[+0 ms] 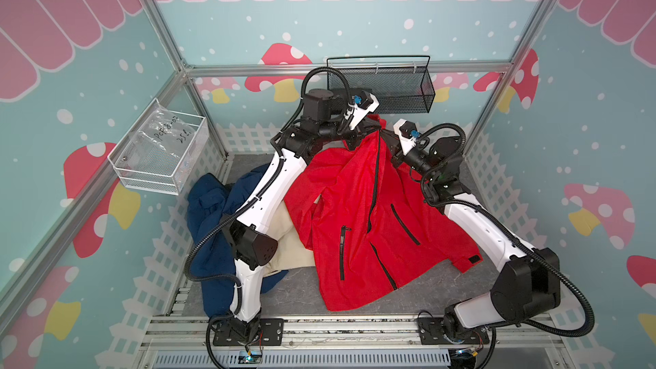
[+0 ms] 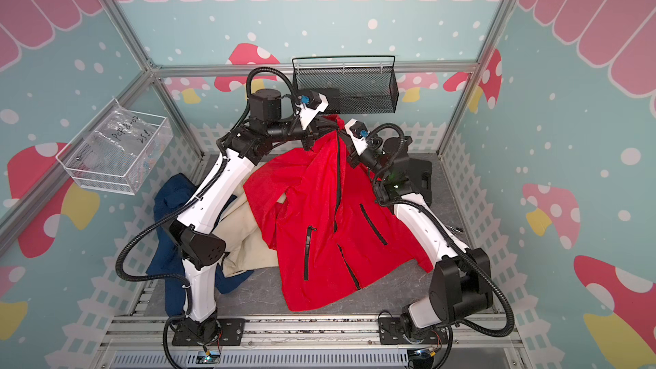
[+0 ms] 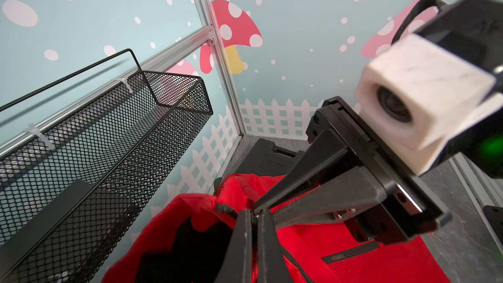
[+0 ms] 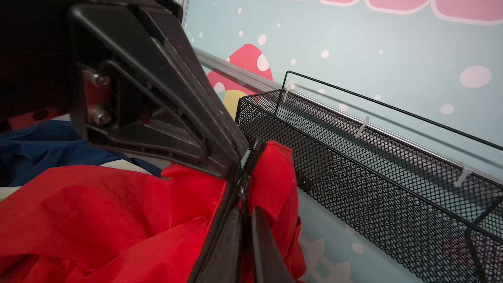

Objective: Unzip the jacket
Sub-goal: Unzip the zipper on the jacket.

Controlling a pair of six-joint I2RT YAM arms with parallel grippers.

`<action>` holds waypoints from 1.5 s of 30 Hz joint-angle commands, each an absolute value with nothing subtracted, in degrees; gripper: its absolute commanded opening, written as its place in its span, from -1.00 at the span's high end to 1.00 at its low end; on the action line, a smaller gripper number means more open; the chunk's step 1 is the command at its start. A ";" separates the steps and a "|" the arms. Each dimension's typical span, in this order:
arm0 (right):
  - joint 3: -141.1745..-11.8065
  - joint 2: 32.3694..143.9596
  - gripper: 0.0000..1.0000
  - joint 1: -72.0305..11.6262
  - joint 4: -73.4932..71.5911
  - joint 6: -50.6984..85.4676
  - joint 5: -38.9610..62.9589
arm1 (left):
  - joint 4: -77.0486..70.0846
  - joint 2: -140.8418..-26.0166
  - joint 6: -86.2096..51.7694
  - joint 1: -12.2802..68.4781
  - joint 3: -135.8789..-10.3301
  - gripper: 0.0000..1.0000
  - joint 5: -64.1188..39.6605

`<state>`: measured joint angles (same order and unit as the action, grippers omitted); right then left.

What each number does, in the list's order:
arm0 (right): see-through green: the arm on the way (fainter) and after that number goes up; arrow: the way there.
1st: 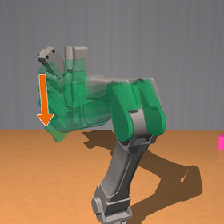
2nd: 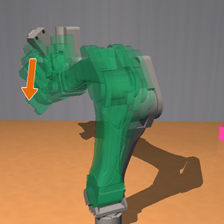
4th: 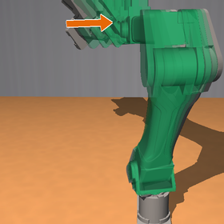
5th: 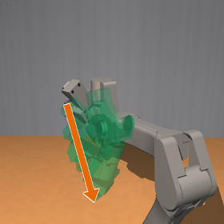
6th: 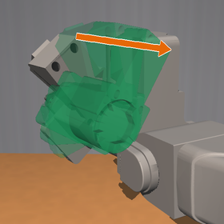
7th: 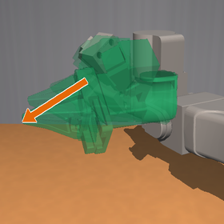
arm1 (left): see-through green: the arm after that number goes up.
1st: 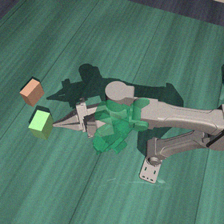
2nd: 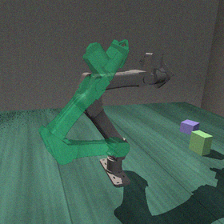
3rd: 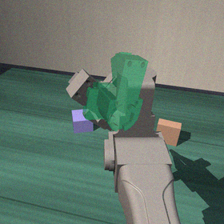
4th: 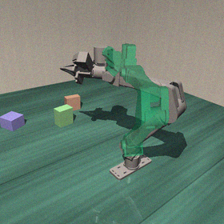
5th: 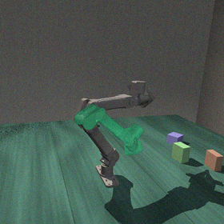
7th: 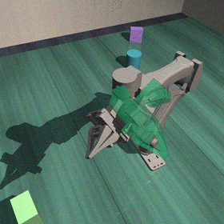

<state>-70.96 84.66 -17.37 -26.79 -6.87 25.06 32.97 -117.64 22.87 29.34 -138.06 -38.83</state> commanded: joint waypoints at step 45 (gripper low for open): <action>-61.96 86.18 1.00 -36.73 -15.96 -48.60 -23.81 | 22.33 -123.35 7.66 27.60 -150.82 1.00 -29.94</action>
<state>-65.65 84.79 -33.41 -29.04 -43.13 -23.83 36.05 -125.62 8.69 29.32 -146.65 -33.50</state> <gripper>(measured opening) 0.047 0.048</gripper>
